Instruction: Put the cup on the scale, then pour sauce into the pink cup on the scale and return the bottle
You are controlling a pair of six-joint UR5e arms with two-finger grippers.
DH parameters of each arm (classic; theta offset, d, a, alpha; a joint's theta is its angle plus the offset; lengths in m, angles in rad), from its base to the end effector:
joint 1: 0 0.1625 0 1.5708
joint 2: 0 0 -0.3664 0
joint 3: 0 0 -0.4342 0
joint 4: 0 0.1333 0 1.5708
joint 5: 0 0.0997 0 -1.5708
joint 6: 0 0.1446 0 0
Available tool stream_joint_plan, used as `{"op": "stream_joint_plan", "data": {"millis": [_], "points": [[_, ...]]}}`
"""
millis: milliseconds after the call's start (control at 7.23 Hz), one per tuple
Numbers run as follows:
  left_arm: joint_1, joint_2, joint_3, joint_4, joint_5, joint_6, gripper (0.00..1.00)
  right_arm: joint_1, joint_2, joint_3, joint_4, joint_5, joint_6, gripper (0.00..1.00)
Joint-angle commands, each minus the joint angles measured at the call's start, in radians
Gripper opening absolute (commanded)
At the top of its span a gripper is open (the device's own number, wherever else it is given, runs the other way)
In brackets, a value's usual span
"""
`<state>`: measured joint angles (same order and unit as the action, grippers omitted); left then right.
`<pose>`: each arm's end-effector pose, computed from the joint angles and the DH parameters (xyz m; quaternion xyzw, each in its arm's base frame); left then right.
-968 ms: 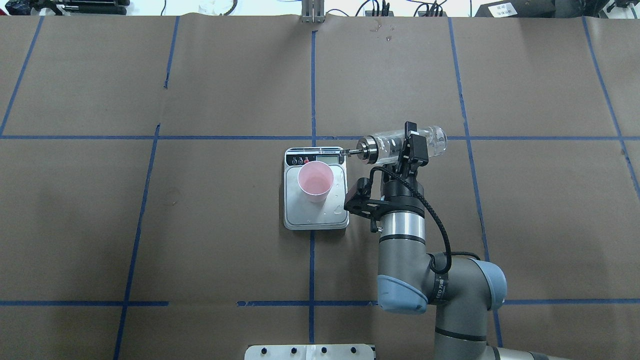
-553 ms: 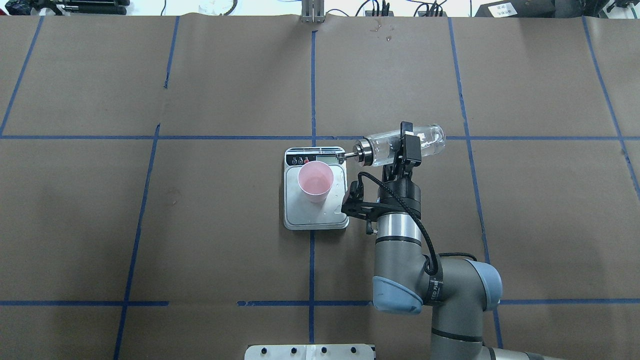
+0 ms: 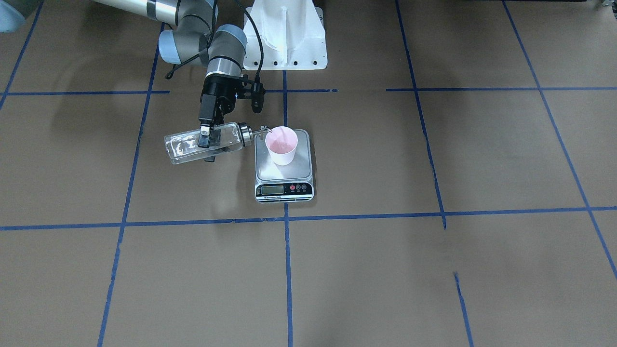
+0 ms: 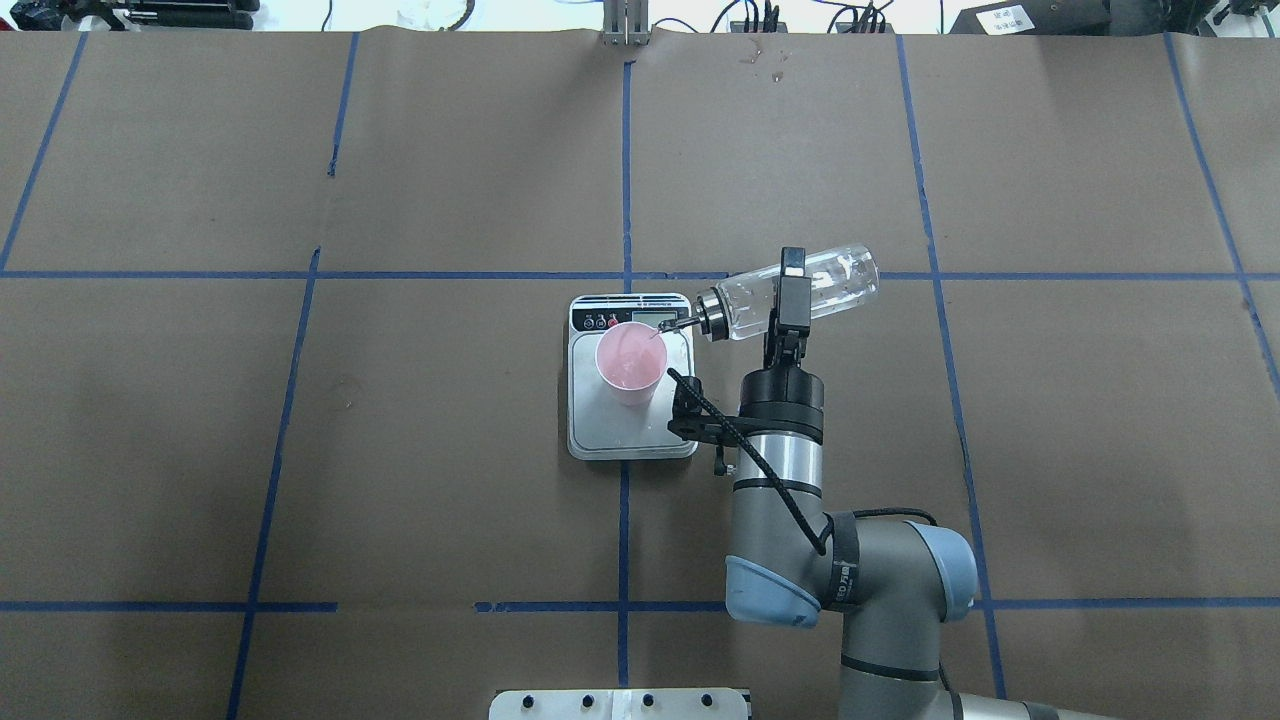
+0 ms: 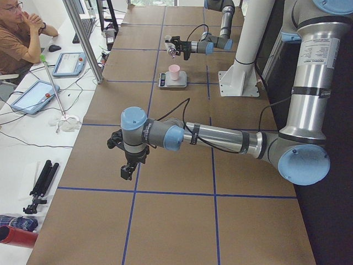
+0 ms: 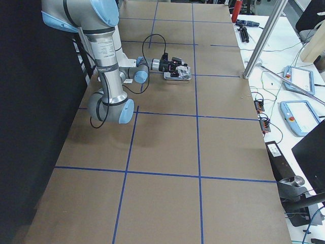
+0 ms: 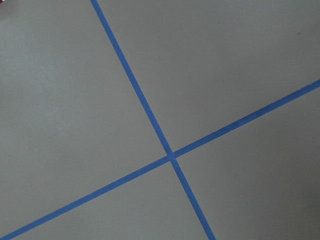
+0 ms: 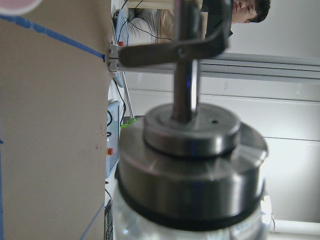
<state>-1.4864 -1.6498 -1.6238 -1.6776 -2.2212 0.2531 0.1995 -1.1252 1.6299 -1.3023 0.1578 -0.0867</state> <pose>0.0036 -0.5852 0.5588 0.1392 0.3066 0.1955 0.9211 -0.5581 -0.3945 0.2298 0.5898 0.3096 -0.2867 0.6885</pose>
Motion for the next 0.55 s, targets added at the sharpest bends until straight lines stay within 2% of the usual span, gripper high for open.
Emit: {"op": "stream_joint_plan", "data": {"millis": [0, 415], "points": [[0.0, -0.002, 0.004, -0.001, 0.0, 0.0, 1.0, 0.0, 0.011, -0.015, 0.0, -0.01, -0.002, 0.0], [0.0, -0.007, 0.012, -0.001, -0.002, 0.0, 1.0, 0.0, 0.011, -0.013, 0.0, -0.075, -0.129, 0.0]]}}
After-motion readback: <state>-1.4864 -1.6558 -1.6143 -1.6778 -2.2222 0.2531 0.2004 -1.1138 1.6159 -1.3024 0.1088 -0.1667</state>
